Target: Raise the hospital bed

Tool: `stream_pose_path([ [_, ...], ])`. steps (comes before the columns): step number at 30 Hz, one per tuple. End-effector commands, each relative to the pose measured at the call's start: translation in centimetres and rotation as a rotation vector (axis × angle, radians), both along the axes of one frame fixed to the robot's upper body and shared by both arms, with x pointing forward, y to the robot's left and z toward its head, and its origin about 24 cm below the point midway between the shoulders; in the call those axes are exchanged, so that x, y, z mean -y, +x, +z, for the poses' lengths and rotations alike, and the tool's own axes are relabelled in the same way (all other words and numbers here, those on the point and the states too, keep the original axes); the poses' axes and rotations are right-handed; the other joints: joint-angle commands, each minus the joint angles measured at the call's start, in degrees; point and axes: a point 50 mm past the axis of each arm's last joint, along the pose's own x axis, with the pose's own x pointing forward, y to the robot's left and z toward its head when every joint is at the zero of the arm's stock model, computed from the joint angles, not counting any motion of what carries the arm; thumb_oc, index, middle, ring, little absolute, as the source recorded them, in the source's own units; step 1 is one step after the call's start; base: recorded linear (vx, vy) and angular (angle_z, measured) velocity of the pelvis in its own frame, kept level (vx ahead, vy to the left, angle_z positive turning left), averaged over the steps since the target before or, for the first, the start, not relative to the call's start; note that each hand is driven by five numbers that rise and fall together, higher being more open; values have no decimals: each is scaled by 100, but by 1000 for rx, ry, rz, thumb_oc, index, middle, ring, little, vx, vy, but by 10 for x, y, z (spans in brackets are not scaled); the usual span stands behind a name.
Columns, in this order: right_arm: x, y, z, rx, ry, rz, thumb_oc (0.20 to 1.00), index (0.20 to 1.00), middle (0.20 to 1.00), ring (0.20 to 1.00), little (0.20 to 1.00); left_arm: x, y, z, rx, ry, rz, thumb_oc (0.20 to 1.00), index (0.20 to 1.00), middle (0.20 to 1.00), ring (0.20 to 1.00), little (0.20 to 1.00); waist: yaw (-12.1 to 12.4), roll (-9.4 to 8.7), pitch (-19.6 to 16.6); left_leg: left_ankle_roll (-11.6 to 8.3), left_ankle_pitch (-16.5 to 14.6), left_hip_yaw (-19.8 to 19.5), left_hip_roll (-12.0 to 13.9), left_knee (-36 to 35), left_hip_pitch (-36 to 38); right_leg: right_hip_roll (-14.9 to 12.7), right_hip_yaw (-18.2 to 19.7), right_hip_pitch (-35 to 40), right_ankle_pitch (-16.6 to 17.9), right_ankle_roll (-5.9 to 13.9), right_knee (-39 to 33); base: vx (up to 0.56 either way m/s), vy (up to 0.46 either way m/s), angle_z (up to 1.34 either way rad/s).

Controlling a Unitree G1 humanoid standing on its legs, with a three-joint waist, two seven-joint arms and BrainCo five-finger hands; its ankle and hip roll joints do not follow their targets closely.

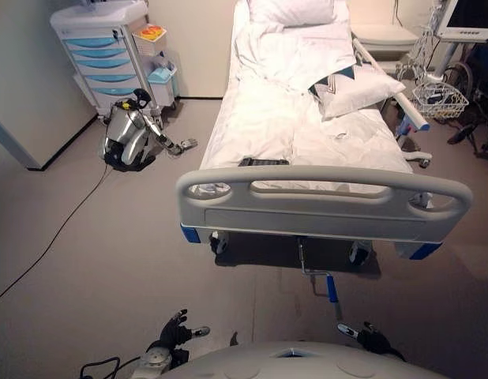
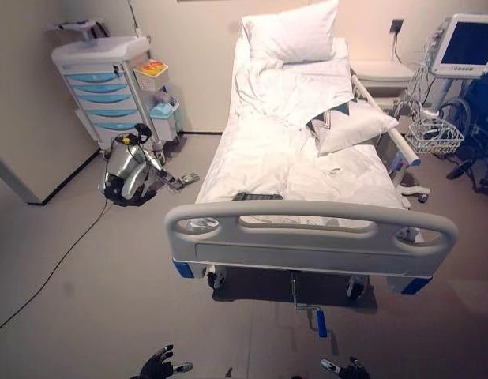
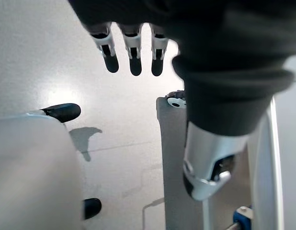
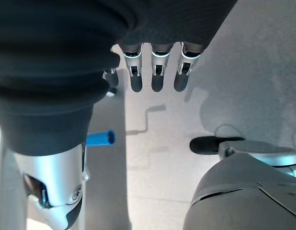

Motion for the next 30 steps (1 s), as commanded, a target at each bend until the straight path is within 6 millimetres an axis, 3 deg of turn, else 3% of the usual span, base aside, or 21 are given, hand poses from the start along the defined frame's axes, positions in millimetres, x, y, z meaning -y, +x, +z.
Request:
stream_pose_path([
  [1,-1,76,26,240,-11,2,1000,1000,1000,1000,1000,4,89,54,394,-55,9,1000,1000,1000,1000,1000,-42,-222,822,177,-289,-83,-373,463,-266,-178,-35,-227,-241,345,401,-128,-6,2],
  [2,-1,76,26,240,-11,2,1000,1000,1000,1000,1000,4,89,54,394,-55,9,1000,1000,1000,1000,1000,-44,-221,809,177,-291,-85,-373,472,-287,-179,-36,-246,-244,345,410,-225,-14,2],
  [3,-1,95,36,312,-16,4,1000,1000,1000,1000,1000,11,108,77,523,-99,-5,1000,1000,1000,1000,1000,-47,-150,983,158,-228,-100,-370,525,-523,-185,-54,-506,-227,337,514,-99,-9,2],
  [4,-1,95,36,312,-16,4,1000,1000,1000,1000,1000,11,108,77,523,-99,-5,1000,1000,1000,1000,1000,-48,-149,972,158,-229,-101,-370,531,-540,-186,-54,-523,-229,336,522,-183,-14,1],
  [5,-1,115,49,394,-19,-8,1000,1000,1000,1000,1000,16,123,97,622,-110,-31,1000,1000,1000,1000,1000,-49,-93,1135,148,-176,-113,-359,557,-735,-178,-38,-792,-232,332,670,-129,-10,0],
  [8,-5,151,77,558,-14,-10,1000,1000,1000,1000,1000,25,146,138,805,-144,-84,1000,1000,1000,1000,1000,-53,-47,1441,141,-109,-160,-374,687,-1160,-178,-19,-1261,-264,323,941,-168,-36,-2],
  [12,-15,186,115,757,-13,19,1000,1000,1000,1000,1000,35,162,182,990,-172,-144,1000,1000,1000,1000,1000,-60,-42,1750,122,-31,-208,-352,855,-1685,-190,-24,-1797,-232,328,1124,-122,-40,0],
  [13,-15,186,115,757,-13,19,1000,1000,1000,1000,1000,35,162,182,990,-172,-144,1000,1000,1000,1000,1000,-58,-44,1736,122,-33,-206,-352,865,-1708,-192,-21,-1822,-234,328,1135,-131,-39,-3],
  [14,-22,202,135,847,-19,54,1000,1000,1000,1000,1000,35,168,206,1089,-166,-166,1000,1000,1000,1000,1000,-78,-55,1912,99,10,-187,-353,955,-2000,-208,41,-2161,-201,326,1262,-117,-38,-3],
  [18,-30,223,168,975,-40,92,1000,1000,1000,1000,1000,45,174,253,1275,-205,-214,1000,1000,1000,1000,1000,-71,-64,2202,49,85,-174,-369,1190,-2640,-237,79,-2825,-180,308,1552,-119,-37,1],
  [22,-23,238,197,1085,-56,52,1000,1000,1000,1000,1000,64,173,294,1435,-245,-290,1000,1000,1000,1000,1000,-48,-34,2523,53,91,-218,-392,1434,-3207,-271,104,-3411,-134,318,1783,-77,26,10],
  [24,-23,241,203,1106,-59,41,1000,1000,1000,1000,1000,68,173,299,1453,-258,-304,1000,1000,1000,1000,1000,-49,-22,2580,58,76,-227,-385,1518,-3356,-288,119,-3559,-127,319,1842,-36,27,2],
  [30,-27,253,237,1241,-38,-33,1000,1000,1000,1000,1000,81,165,339,1618,-271,-366,1000,1000,1000,1000,1000,-87,-12,2612,123,46,-223,-459,1706,-4309,-308,232,-4466,-31,331,1974,3,12,0],
])
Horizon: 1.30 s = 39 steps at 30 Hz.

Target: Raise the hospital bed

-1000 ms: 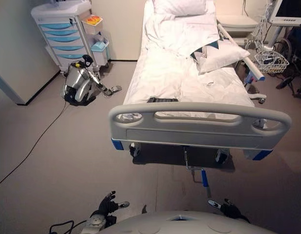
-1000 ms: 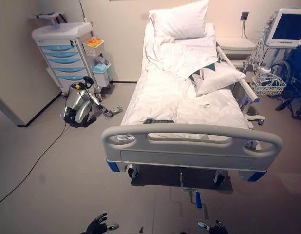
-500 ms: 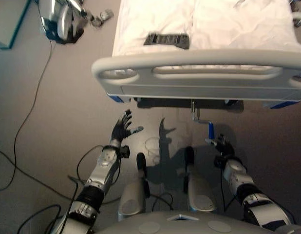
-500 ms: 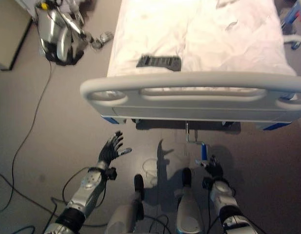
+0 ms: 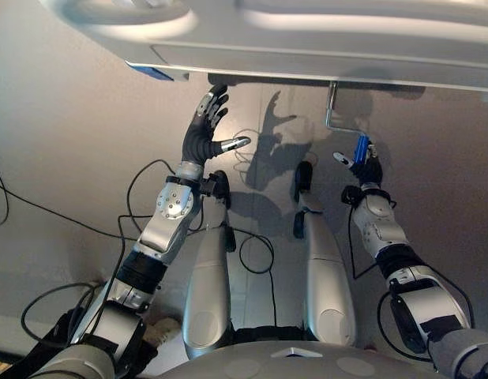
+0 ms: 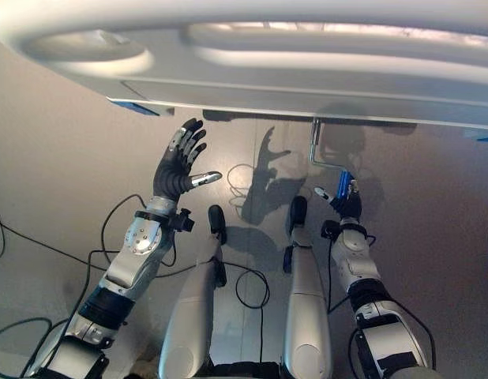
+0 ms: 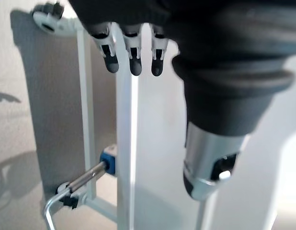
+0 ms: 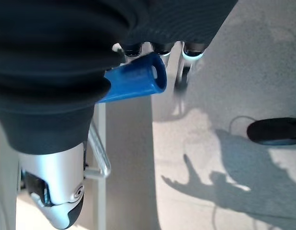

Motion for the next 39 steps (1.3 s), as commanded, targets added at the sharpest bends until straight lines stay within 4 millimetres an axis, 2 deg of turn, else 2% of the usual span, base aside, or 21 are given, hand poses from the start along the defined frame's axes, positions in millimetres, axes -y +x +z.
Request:
stream_pose_path([
  [1,-8,5,31,165,37,-3,1000,1000,1000,1000,1000,-1,-24,47,249,-53,-43,1000,1000,1000,1000,1000,-71,-176,-121,89,-312,-61,-204,634,-524,2,55,-105,265,426,-381,0,0,0],
  [5,-11,11,41,191,42,-3,1000,1000,1000,1000,1000,5,-31,60,294,-103,-75,1000,1000,1000,1000,1000,-61,-185,-121,124,-413,-55,-241,815,-874,-17,90,-402,249,413,-317,9,7,0],
  [11,-13,17,46,189,87,0,1000,1000,1000,1000,1000,10,-39,75,351,-144,-102,1000,1000,1000,1000,1000,-33,-196,-121,138,-459,-4,-263,886,-1159,-11,130,-695,273,402,-304,6,4,0],
  [22,-23,27,64,230,144,84,1000,1000,1000,1000,1000,10,-41,84,375,-181,-108,1000,1000,1000,1000,1000,-56,-321,-121,129,-479,46,-267,896,-1386,14,143,-887,316,385,-426,0,0,0],
  [26,-24,27,64,232,168,106,432,432,432,432,432,9,-42,85,378,-177,-103,1000,1000,1000,1000,1000,-62,-358,-121,134,-489,67,-264,890,-1388,9,141,-899,325,389,-447,0,0,0],
  [27,-24,27,64,232,168,107,360,360,360,360,360,9,-42,85,378,-177,-103,1000,1000,1000,1000,1000,-62,-358,-121,134,-490,67,-264,891,-1388,9,141,-899,325,389,-448,0,0,0],
  [28,-23,27,65,235,167,109,200,200,200,200,200,8,-42,85,379,-176,-102,1000,1000,1000,1000,1000,-61,-360,-121,138,-493,73,-265,902,-1400,14,145,-909,326,385,-443,0,0,0],
  [39,-25,35,60,165,195,186,200,200,200,200,200,9,-44,86,372,-193,-126,1000,1000,1000,1000,1000,-42,-388,-121,134,-489,75,-279,864,-1398,20,127,-893,360,388,-525,0,0,0],
])
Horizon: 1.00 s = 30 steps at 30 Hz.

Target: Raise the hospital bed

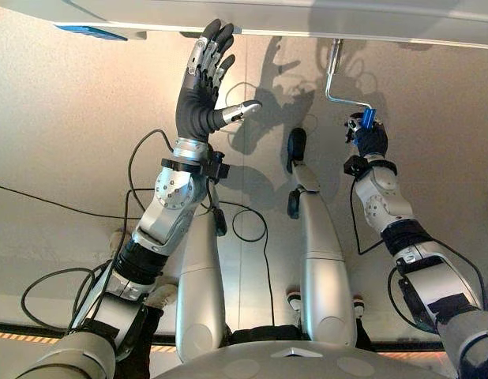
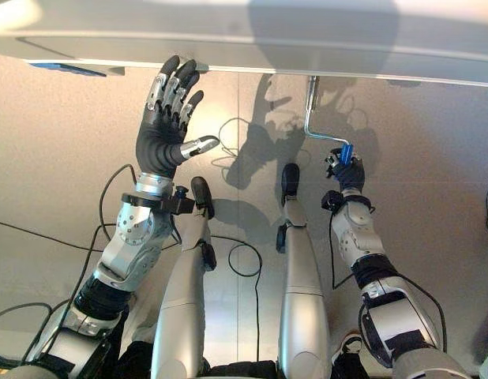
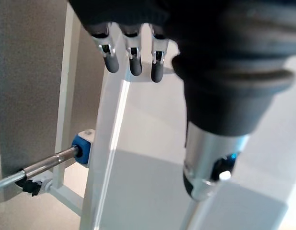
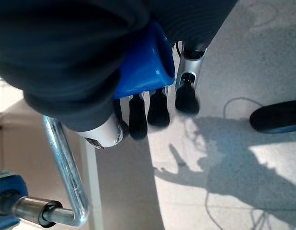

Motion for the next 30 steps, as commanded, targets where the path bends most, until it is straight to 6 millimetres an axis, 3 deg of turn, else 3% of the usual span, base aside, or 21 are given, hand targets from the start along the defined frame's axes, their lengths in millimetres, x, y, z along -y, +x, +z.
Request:
stream_pose_path([
  [1,-19,11,14,29,78,76,200,200,200,200,200,-3,-23,27,160,-40,-51,1000,1000,1000,1000,1000,185,-224,-108,164,-491,64,-244,612,-207,45,-4,342,388,441,-817,0,0,0],
  [10,-30,5,26,122,136,131,200,200,200,200,200,-6,-23,28,165,-40,-35,1000,1000,1000,1000,1000,150,-265,-108,168,-485,78,-236,593,-188,54,3,346,414,465,-850,0,0,0],
  [15,-41,-25,46,304,180,239,200,200,200,200,200,-14,-27,30,186,-35,-20,1000,1000,1000,1000,1000,53,-420,-108,163,-473,61,-209,593,-165,52,-27,392,413,505,-863,1,-6,0],
  [21,-51,-76,90,575,166,430,200,200,200,200,200,-30,-36,31,204,-9,12,1000,1000,1000,1000,1000,10,-556,-108,151,-470,27,-221,613,-154,18,-74,451,422,530,-843,2,-12,-1],
  [30,-70,-106,126,736,119,673,200,200,200,200,200,-30,-51,32,203,-8,-111,1000,1000,1000,1000,1000,66,-573,-108,151,-470,-19,-263,598,-137,-32,-133,555,447,554,-887,5,40,7],
])
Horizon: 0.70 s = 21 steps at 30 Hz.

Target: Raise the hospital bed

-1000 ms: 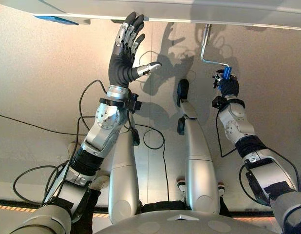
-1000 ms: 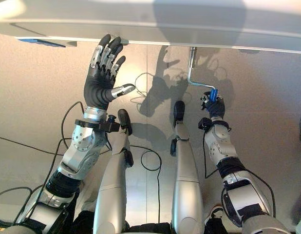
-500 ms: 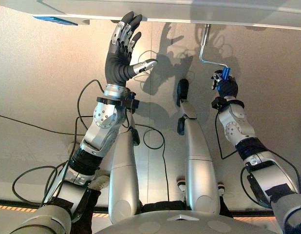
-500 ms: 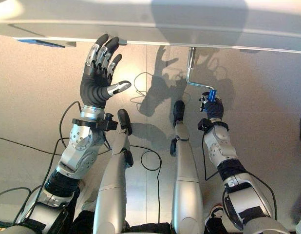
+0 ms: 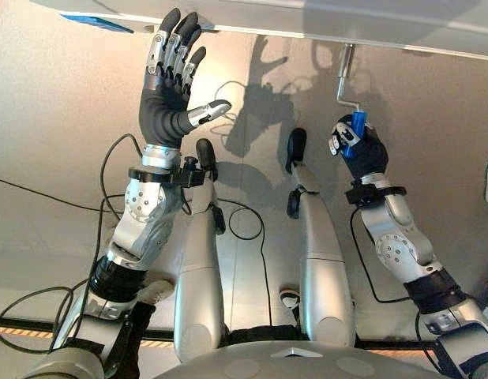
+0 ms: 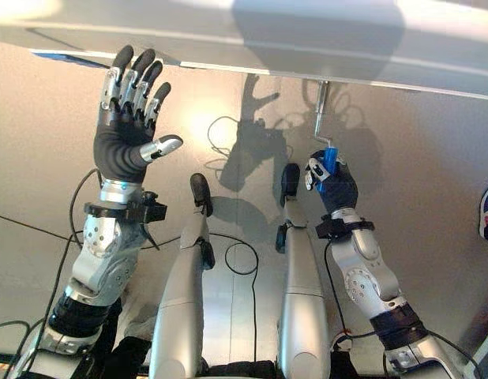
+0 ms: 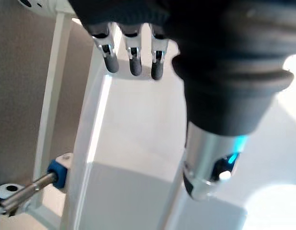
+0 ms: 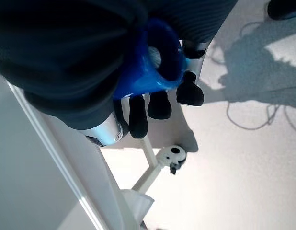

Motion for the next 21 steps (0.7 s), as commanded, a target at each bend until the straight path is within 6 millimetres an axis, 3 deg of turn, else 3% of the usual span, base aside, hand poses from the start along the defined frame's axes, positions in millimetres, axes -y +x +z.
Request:
stream_pose_path([
  [1,-34,-30,92,506,49,268,200,200,200,200,200,4,-29,20,131,-6,-140,1000,1000,1000,1000,1000,20,-412,-133,150,-467,39,-222,599,-36,34,-32,566,465,531,-871,5,42,5],
  [4,-49,-27,97,514,31,335,200,200,200,200,200,10,-28,18,115,-17,-194,1000,1000,1000,1000,1000,65,-389,-133,162,-475,28,-239,595,-27,18,-42,587,471,536,-875,2,21,2],
  [9,-107,-9,109,492,-4,510,200,200,200,200,200,31,-24,18,71,-89,-336,1000,1000,1000,1000,1000,271,-248,-133,178,-468,-28,-301,623,-61,-51,-81,621,490,547,-880,4,21,1],
  [10,-107,-9,109,492,-4,511,200,200,200,200,200,31,-24,18,71,-90,-335,1000,1000,1000,1000,1000,267,-248,-133,178,-468,-30,-301,624,-65,-51,-82,619,489,547,-880,0,0,0],
  [11,-126,3,106,447,-33,541,200,200,200,200,200,38,-22,17,54,-115,-373,1000,1000,1000,1000,1000,362,-171,-133,179,-460,-58,-319,622,-83,-87,-105,608,492,551,-874,0,0,0],
  [12,-132,9,109,448,-63,530,200,200,200,200,200,40,-21,18,53,-118,-379,1000,1000,1000,1000,1000,409,-129,-133,176,-457,-71,-332,614,-92,-95,-114,601,492,552,-874,3,30,0],
  [16,-155,37,108,374,-119,484,200,200,200,200,200,44,-20,15,34,-154,-405,1000,1000,1000,1000,1000,641,58,-133,183,-447,-116,-381,616,-169,-135,-158,563,493,560,-880,9,18,2],
  [21,-165,71,104,253,-147,382,200,200,200,200,200,47,-24,12,32,-152,-437,1000,1000,1000,1000,1000,862,255,-133,209,-479,-149,-403,669,-260,-167,-167,481,432,552,-804,17,41,3],
])
